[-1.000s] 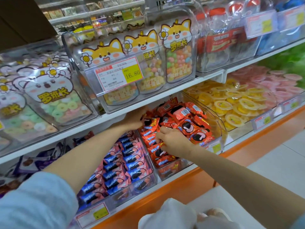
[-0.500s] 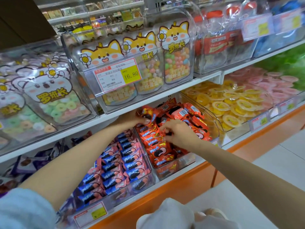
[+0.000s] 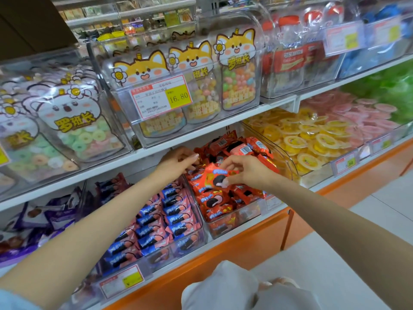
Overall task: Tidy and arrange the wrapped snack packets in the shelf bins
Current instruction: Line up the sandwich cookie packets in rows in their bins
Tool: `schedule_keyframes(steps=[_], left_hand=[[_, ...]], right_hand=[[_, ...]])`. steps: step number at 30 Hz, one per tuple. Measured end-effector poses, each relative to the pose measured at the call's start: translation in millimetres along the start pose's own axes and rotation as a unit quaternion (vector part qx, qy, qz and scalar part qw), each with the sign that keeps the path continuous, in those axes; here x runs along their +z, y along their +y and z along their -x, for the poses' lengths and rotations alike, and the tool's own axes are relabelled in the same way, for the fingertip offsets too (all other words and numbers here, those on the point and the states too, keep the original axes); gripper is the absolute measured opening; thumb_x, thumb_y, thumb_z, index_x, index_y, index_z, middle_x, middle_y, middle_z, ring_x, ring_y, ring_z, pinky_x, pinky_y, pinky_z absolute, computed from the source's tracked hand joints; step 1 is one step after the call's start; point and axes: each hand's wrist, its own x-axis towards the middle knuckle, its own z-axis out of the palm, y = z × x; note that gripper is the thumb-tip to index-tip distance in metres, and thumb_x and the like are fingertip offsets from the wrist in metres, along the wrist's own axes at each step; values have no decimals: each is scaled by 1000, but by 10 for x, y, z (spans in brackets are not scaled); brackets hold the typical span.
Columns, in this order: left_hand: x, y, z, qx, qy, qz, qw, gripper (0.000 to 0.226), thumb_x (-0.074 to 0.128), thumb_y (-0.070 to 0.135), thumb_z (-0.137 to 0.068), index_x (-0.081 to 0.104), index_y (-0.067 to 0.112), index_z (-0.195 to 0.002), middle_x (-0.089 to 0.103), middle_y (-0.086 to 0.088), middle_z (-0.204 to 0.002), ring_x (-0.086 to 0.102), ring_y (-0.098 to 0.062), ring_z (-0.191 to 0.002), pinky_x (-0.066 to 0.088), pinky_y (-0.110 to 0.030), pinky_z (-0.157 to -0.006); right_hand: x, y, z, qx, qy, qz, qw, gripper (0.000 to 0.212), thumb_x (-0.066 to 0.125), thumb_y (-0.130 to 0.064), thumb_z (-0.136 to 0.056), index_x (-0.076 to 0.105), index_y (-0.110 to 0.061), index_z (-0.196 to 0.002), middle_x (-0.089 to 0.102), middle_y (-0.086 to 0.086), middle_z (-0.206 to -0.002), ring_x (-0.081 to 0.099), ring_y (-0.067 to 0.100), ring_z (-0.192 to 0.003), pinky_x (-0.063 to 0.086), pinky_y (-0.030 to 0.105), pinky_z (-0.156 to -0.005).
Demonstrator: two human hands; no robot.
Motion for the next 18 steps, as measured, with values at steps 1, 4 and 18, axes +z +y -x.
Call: schedule_keyframes(steps=[1,4,18], left_hand=[[10,-27,9,11,19,-27,999,6,54,23,-93,54,17,-94,64,2,-90,62,-11,-77,47,-24,-71],[80,-69,77,54,1,-84,995,5,62,18,-89,57,17,-91,61,4,-87,57,-9,-80,44,-16,-74],[668,-55,134,128,-128,-507,843,41,65,40,-82,46,16,-109,60,1,-95,55,-20,-87,33,-38,-84]], right_hand=[[46,6,1,-8,-35,44,998,32,82,-12,-69,63,-19,-94,60,-2,-93,55,10,-87,44,20,-75],[229,101,-26,-62,-97,230,966,31,77,-13,-75,64,-13,-104,60,-1,-104,54,9,-91,41,22,-76],[-240,168,114,-51,17,269,962,20,74,-18,-79,67,-19,-98,63,-5,-89,58,14,-87,50,34,-79]])
